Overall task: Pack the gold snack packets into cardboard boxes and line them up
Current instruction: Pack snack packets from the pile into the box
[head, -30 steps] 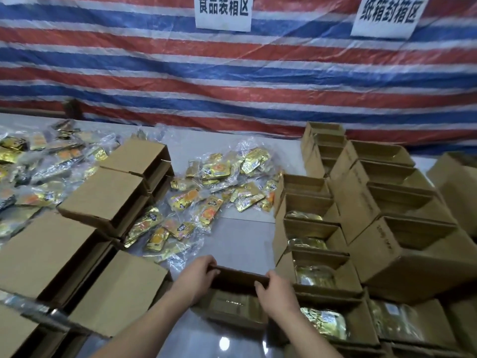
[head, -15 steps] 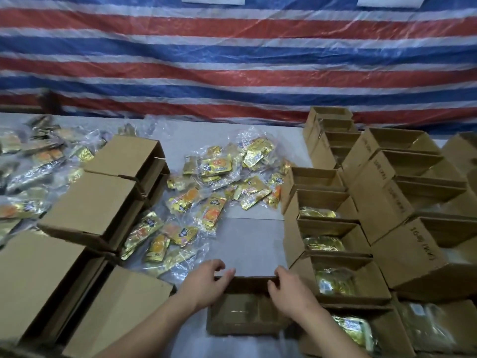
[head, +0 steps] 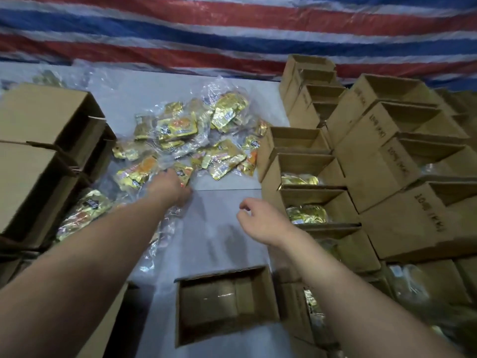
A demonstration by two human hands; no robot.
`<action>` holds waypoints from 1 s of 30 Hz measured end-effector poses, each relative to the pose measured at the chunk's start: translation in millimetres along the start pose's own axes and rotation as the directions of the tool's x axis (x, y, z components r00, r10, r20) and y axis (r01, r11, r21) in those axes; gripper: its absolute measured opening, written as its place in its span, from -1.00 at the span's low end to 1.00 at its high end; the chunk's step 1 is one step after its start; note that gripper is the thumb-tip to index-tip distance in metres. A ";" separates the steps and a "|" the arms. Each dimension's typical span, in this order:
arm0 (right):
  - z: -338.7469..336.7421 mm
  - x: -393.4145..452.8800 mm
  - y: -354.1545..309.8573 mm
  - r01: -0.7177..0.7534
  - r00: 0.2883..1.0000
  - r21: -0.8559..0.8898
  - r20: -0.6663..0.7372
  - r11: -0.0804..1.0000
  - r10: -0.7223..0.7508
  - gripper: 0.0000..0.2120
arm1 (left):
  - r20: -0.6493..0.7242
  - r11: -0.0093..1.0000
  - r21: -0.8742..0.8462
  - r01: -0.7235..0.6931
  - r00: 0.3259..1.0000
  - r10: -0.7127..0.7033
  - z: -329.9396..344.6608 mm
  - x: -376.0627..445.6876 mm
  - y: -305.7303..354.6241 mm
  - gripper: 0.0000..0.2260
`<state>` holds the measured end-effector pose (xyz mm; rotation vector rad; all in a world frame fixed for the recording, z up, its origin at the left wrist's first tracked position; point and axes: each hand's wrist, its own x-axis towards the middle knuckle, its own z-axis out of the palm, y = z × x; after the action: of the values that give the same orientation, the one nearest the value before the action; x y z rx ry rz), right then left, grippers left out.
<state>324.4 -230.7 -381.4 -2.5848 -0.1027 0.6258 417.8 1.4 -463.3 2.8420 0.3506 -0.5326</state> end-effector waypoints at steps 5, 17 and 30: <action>8.6 17.8 8.5 -0.023 0.999 0.048 -0.044 0.999 0.025 -0.67 | 0.086 0.993 0.116 0.017 0.996 -0.027 26.6 27.5 -0.9 -0.15; 0.8 12.5 -27.7 -0.018 0.975 0.535 -0.179 0.845 0.134 -0.84 | -0.077 0.791 -0.607 -0.083 0.996 0.045 -51.2 -48.5 24.7 -0.62; -15.5 -57.5 -77.3 0.171 0.972 0.958 -0.202 0.231 0.119 -0.40 | -0.114 0.324 -0.928 -0.183 0.969 0.221 -114.5 -236.6 61.4 -0.48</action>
<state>282.9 -179.4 -309.5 -1.3205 0.2690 0.1868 257.6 -71.4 -258.6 1.6588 0.1764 -0.1850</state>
